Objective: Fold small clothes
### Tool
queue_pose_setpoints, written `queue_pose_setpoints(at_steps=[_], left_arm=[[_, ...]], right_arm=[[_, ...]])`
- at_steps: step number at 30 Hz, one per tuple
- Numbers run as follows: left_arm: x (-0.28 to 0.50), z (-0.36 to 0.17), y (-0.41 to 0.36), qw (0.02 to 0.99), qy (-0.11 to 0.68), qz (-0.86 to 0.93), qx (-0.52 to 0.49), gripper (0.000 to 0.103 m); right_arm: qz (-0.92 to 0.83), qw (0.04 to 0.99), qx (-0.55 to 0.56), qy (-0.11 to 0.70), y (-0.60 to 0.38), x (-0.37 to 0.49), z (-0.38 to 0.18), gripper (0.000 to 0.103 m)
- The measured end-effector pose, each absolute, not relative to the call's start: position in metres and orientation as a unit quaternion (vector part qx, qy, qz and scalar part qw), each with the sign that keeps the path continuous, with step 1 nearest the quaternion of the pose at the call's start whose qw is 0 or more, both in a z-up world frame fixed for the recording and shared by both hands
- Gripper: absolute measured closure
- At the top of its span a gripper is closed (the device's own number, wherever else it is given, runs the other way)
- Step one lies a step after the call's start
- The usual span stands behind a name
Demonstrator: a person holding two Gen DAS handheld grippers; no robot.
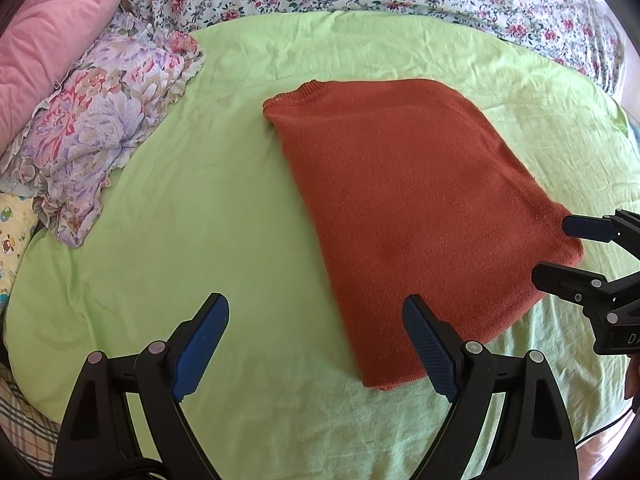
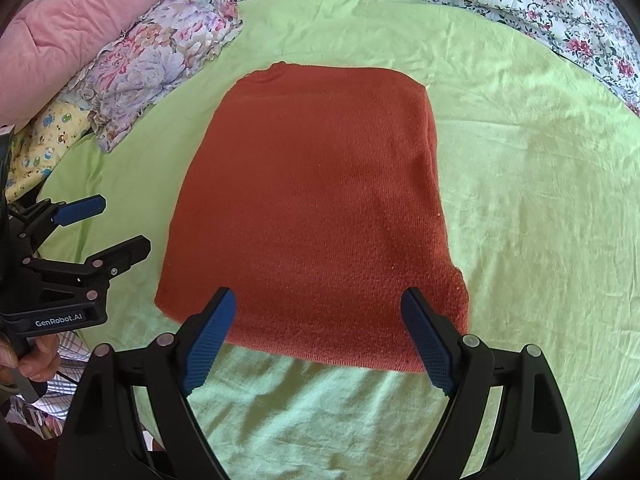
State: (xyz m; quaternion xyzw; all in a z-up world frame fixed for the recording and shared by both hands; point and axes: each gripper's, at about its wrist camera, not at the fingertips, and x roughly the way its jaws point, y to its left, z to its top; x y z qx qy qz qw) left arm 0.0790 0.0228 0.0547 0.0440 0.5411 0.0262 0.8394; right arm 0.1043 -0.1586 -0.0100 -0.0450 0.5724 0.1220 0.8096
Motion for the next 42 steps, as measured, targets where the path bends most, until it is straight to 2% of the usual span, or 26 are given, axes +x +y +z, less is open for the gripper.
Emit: queue_pose_setpoints(at_steps=[42], left_arm=[[0.073,0.063,0.015,0.848,0.528,0.021,0.031,0.013]], right_arm=[[0.115,0.822,-0.031,0.557,-0.153,0.098,0.001,0.018]])
